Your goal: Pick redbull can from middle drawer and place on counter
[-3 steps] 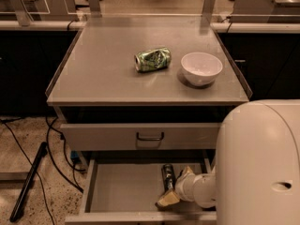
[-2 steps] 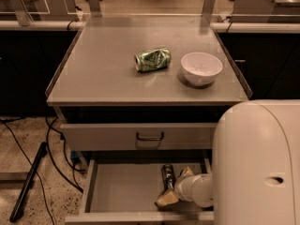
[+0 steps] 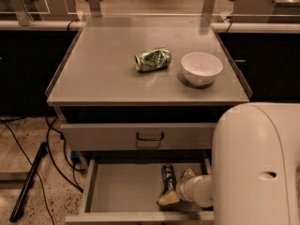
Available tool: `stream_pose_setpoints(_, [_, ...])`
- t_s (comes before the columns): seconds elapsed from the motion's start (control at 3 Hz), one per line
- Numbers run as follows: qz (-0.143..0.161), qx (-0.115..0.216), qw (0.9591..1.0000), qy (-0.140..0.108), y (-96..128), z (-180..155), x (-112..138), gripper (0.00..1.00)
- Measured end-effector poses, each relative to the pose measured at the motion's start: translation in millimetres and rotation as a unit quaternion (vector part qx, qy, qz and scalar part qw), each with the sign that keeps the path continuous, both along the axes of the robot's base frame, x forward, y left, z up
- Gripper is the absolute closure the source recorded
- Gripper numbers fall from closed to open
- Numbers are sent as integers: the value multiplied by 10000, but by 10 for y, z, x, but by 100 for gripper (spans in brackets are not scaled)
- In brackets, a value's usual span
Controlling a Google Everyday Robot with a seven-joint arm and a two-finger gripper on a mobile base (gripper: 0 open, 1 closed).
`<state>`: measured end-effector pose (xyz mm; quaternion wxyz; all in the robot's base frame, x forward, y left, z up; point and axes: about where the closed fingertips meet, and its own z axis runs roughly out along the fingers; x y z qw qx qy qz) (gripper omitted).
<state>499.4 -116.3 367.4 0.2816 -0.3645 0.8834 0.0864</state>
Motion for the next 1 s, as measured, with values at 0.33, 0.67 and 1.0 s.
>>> stream_pose_setpoints(0.33, [-149, -27, 9999, 26, -54, -74, 28, 1])
stream_pose_setpoints(0.67, [-289, -64, 9995, 72, -89, -116, 41, 25])
stream_pose_setpoints(1.0, [-361, -97, 9993, 100, -110, -139, 42, 41])
